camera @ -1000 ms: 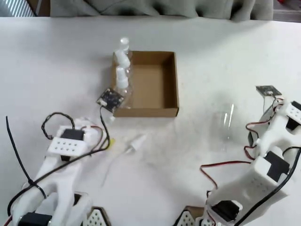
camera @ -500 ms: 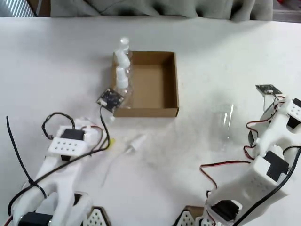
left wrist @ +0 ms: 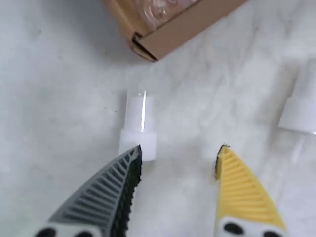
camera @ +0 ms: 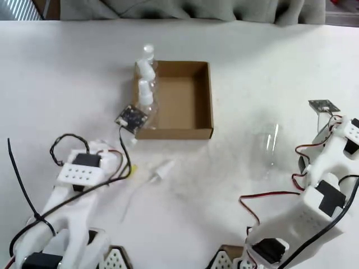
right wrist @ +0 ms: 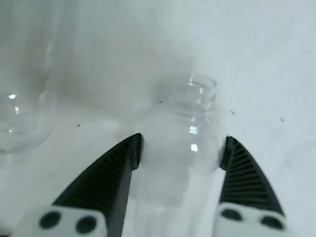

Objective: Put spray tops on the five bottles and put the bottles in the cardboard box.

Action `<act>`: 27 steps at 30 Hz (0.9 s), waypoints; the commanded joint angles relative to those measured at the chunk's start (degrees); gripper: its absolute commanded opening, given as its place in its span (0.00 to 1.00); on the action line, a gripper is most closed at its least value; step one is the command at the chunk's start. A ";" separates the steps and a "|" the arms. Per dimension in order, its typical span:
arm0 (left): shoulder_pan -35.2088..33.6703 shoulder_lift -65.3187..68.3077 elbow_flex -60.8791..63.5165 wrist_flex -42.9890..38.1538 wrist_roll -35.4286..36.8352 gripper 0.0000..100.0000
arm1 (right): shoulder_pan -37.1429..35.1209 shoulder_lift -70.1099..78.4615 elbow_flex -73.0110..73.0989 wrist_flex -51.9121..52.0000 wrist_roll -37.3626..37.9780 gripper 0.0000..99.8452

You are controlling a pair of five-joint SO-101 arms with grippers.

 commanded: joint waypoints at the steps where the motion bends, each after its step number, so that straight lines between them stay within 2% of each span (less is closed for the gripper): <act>1: -0.22 -1.63 -0.18 -0.62 -0.44 0.24 | -1.01 0.13 -2.20 -0.57 0.09 0.08; 4: -0.22 -1.63 -0.18 -0.62 -0.44 0.24 | -1.01 0.04 -2.20 -0.57 0.09 0.01; 18: -0.66 -2.24 -0.70 -0.44 0.00 0.24 | 0.84 -10.77 -1.76 9.10 -2.37 0.02; 27: -1.45 -17.10 -0.70 7.56 -2.37 0.24 | 3.21 -11.65 1.41 7.96 -2.29 0.02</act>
